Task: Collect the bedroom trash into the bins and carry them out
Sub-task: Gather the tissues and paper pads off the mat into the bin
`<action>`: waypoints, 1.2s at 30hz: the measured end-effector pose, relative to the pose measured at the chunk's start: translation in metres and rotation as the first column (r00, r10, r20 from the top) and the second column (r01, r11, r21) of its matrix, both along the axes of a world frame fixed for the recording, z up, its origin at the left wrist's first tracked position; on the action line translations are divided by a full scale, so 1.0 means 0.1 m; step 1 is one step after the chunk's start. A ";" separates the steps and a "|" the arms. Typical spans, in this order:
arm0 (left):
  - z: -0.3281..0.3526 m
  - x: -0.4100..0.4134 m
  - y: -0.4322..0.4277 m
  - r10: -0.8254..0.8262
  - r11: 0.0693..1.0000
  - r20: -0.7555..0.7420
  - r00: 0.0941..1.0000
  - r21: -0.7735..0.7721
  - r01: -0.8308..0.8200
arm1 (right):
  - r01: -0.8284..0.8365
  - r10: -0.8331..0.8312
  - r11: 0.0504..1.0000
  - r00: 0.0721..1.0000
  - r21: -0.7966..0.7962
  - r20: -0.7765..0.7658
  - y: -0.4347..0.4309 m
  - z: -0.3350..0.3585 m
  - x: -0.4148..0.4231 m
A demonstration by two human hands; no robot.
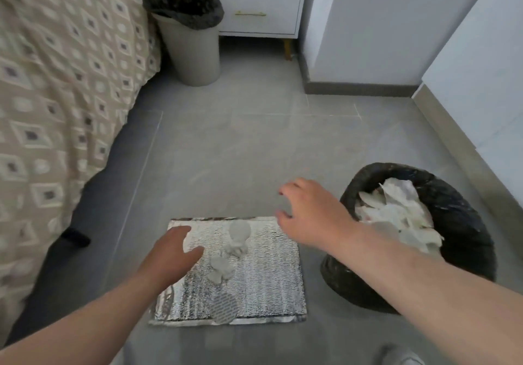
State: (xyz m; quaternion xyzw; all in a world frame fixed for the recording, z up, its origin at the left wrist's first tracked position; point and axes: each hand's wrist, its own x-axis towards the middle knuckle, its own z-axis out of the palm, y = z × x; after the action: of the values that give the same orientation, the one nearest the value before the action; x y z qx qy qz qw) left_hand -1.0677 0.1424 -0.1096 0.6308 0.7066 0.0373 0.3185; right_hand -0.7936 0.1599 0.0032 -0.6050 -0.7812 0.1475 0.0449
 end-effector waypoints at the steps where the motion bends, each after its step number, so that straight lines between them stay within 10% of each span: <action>1: -0.10 -0.08 -0.05 -0.014 0.999 -0.013 1.000 -0.034 0.014 | -0.067 0.067 0.996 0.998 -0.061 0.006 -0.02 -0.17 -0.18; 7: -0.48 -0.24 -0.19 -0.309 0.949 -0.090 0.947 -0.089 0.301 | -0.275 0.337 0.868 0.938 -0.413 0.082 -0.22 -1.24 -0.96; 23: -0.97 0.14 -0.28 -0.729 0.676 -0.196 0.656 -0.057 0.734 | -0.050 0.120 0.927 0.978 -0.371 0.169 0.35 -1.99 -0.95; 30: -0.98 0.18 -0.25 -0.558 0.820 -0.113 0.822 0.073 0.567 | -0.047 0.107 0.945 0.980 -0.323 0.170 0.31 -2.02 -1.02; 36: -0.90 0.24 -0.17 -0.312 0.940 0.083 0.946 -0.116 0.320 | 0.067 -0.066 0.932 0.998 -0.356 0.016 0.31 -2.01 -1.04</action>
State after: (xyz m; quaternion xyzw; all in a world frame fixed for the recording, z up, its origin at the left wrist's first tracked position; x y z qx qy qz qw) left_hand -1.0439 0.1254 -0.1993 0.7129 0.5865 -0.0397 0.3824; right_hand -0.8972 0.1906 -0.1981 -0.6295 -0.7207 0.2838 -0.0619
